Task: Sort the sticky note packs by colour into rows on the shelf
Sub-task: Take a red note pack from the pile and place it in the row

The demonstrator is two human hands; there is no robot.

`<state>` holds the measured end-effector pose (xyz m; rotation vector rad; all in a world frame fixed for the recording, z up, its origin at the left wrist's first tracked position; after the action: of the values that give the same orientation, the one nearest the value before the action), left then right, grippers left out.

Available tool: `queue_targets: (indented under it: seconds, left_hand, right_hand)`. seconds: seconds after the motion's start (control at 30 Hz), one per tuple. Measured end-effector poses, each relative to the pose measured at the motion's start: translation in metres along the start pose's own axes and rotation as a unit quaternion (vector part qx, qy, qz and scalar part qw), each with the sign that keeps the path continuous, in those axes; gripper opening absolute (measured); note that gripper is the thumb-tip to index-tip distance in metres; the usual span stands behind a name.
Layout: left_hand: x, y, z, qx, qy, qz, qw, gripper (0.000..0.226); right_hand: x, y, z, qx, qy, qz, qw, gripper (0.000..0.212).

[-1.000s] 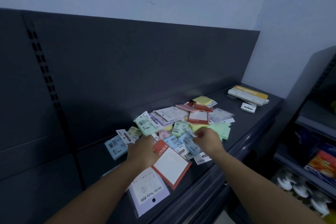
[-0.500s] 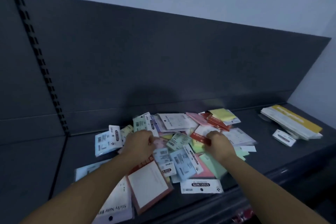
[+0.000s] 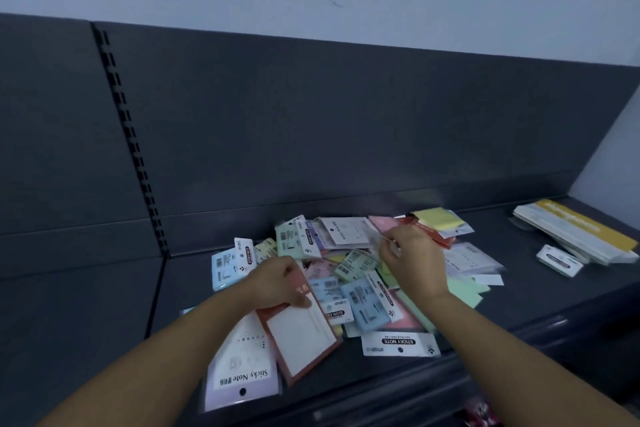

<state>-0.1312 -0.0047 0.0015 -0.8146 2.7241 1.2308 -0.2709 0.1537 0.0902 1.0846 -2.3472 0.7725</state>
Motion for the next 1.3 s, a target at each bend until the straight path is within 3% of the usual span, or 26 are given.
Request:
queue_targets:
  seconds: [0.13, 0.23, 0.37, 0.47, 0.53, 0.63, 0.77, 0.83, 0.9, 1.0, 1.1, 1.2, 1.23, 1.3]
  left_hand:
    - [-0.008, 0.005, -0.019, -0.111, 0.03, 0.003, 0.993, 0.007]
    - [-0.013, -0.006, -0.036, -0.228, 0.084, -0.018, 0.97, 0.014]
    - [-0.033, -0.03, -0.051, -0.406, 0.147, -0.082, 0.898, 0.023]
    - [-0.041, -0.048, -0.056, -0.519, 0.167, -0.111, 0.831, 0.037]
    - [-0.043, -0.052, -0.057, -0.508, 0.135, -0.105, 0.844, 0.039]
    - [-0.051, -0.058, -0.071, -0.431, 0.158, -0.074, 0.885, 0.014]
    - [-0.064, -0.074, -0.101, -0.398, 0.23, -0.05, 0.886, 0.012]
    - [-0.073, -0.074, -0.113, -0.377, 0.235, -0.03, 0.895, 0.009]
    - [-0.082, -0.076, -0.126, -0.357, 0.247, -0.016, 0.901, 0.004]
    - [-0.098, -0.091, -0.146, -0.361, 0.306, -0.022, 0.881, 0.007]
    - [-0.12, -0.119, -0.159, -0.403, 0.368, -0.049, 0.836, 0.009]
    - [-0.145, -0.168, -0.16, -0.506, 0.407, -0.091, 0.755, 0.028]
    - [-0.15, -0.183, -0.157, -0.529, 0.395, -0.105, 0.744, 0.032]
    - [-0.157, -0.208, -0.152, -0.513, 0.348, -0.142, 0.771, 0.033]
  right_hand:
    - [-0.009, -0.072, 0.002, 0.08, 0.019, -0.049, 0.995, 0.032]
    - [-0.023, -0.126, 0.019, 0.069, 0.0, -0.091, 0.993, 0.022]
    - [-0.039, -0.164, 0.044, 0.107, -0.055, -0.121, 0.985, 0.005]
    - [-0.044, -0.179, 0.058, 0.109, -0.086, -0.143, 0.98, 0.013]
    - [-0.048, -0.188, 0.072, 0.129, -0.14, -0.154, 0.97, 0.031]
    - [-0.054, -0.203, 0.083, 0.19, -0.203, -0.179, 0.944, 0.039]
    - [-0.027, -0.193, 0.084, 0.251, -0.163, -0.097, 0.949, 0.032]
    - [-0.011, -0.191, 0.097, 0.245, -0.201, -0.052, 0.947, 0.043]
    - [-0.009, -0.199, 0.12, 0.29, -0.321, -0.012, 0.902, 0.053]
    - [-0.019, -0.221, 0.146, 0.409, -0.426, 0.044, 0.806, 0.027]
    - [-0.033, -0.244, 0.165, 0.45, -0.446, 0.091, 0.768, 0.003]
    - [-0.05, -0.277, 0.181, 0.468, -0.444, 0.153, 0.749, 0.01]
    - [-0.055, -0.289, 0.186, 0.472, -0.442, 0.175, 0.743, 0.012]
    - [-0.066, -0.315, 0.199, 0.489, -0.442, 0.221, 0.719, 0.016]
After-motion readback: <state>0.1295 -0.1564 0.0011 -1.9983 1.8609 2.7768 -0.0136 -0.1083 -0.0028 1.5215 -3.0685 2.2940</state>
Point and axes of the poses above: each hand's wrist, its own x-axis towards the middle knuckle, its own z-axis out of the palm, y = z × x, the point moved 9 cm from there along x, towards the middle knuckle, and after that the axes turned 4 degrees about z, right-handed, at the moved point
